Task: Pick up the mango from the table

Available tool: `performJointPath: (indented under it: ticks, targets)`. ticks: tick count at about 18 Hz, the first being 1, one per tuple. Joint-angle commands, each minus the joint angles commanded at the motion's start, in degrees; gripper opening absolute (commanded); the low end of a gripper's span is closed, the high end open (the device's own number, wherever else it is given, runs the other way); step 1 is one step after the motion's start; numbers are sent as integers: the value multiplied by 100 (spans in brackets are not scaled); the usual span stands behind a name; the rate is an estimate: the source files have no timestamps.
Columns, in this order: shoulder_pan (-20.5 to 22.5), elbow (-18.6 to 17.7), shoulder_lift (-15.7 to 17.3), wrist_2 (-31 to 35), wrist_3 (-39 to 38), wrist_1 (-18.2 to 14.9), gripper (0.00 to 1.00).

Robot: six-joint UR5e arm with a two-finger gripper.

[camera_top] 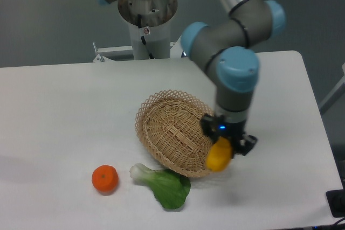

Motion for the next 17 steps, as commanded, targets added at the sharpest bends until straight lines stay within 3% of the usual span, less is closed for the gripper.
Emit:
performJointPath:
  ticks: [8, 17]
  targets:
    - [326, 685, -440, 0, 676, -396, 35]
    - [379, 757, -484, 9, 826, -536, 37]
